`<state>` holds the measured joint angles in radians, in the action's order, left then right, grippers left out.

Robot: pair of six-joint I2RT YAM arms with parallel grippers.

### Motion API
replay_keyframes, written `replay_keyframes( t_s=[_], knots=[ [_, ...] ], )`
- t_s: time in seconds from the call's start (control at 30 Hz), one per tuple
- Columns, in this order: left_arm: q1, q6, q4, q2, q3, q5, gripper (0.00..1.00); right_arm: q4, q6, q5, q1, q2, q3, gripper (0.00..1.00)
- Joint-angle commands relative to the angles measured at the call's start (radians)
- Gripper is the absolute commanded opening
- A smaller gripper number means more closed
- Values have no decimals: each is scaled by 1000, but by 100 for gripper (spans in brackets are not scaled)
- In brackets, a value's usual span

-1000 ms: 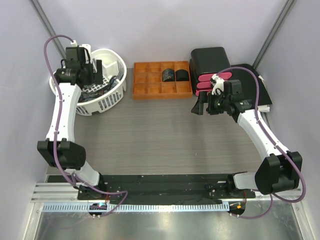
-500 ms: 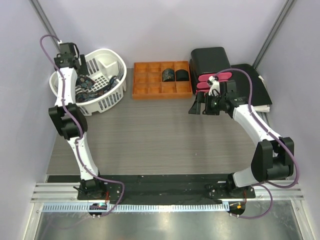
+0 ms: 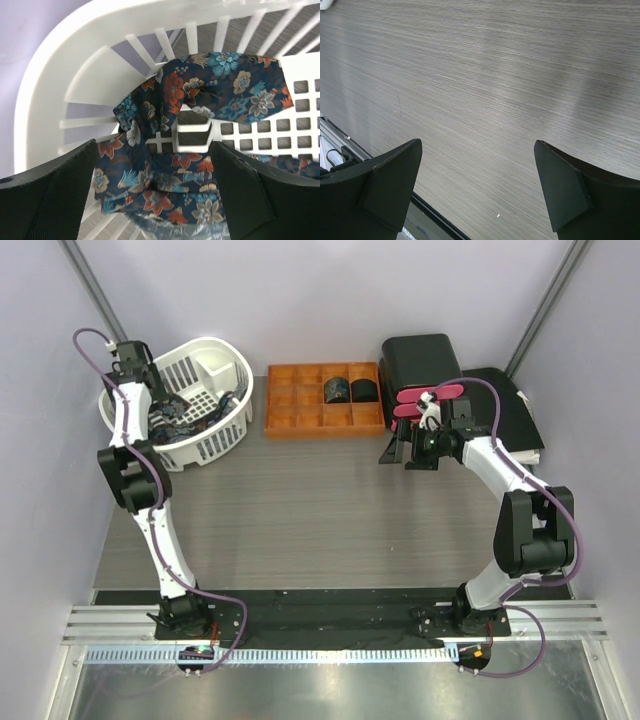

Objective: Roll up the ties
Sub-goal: Pick up the tie from the bin.

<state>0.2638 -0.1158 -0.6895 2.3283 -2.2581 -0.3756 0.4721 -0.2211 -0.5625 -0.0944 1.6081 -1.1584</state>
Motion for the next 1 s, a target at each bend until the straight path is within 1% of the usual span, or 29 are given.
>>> replay_keyframes(
  t_s=[0.0,0.23,0.37,0.47,0.5,0.57,0.6,0.67,0.7,0.73,0.77,0.9,0.97],
  knots=[
    [15,-36,47,55,-20,-29,93,-32,-14,-36,15,9,-52,100],
    [15,-47,76,124,-32,-32,93,-32,-9,-43,36,26,-60,100],
    [17,-42,100,170,-61,-46,91,-29,-7,-48,44,32,-64,100],
    [20,-33,137,187,-58,-17,80,-18,-1,-54,51,36,-72,100],
    [20,-31,146,187,-58,-7,68,-10,-1,-56,55,38,-79,100],
    [20,-35,171,177,-58,21,56,-4,-3,-65,58,42,-86,100],
    [20,-35,183,166,-51,64,41,-1,-1,-66,58,42,-90,100],
    [20,-27,214,116,-31,115,26,0,-4,-68,58,42,-92,100],
    [22,-27,255,96,-2,154,11,2,-7,-73,59,41,-90,100],
    [20,-19,278,50,14,170,5,0,-15,-76,59,41,-92,100],
    [20,-21,294,28,22,179,0,2,-17,-79,59,39,-90,100],
    [20,-8,324,-58,20,242,0,0,-26,-89,59,33,-93,100],
    [18,-4,332,-107,22,297,0,0,-29,-89,59,29,-92,100]
  ],
)
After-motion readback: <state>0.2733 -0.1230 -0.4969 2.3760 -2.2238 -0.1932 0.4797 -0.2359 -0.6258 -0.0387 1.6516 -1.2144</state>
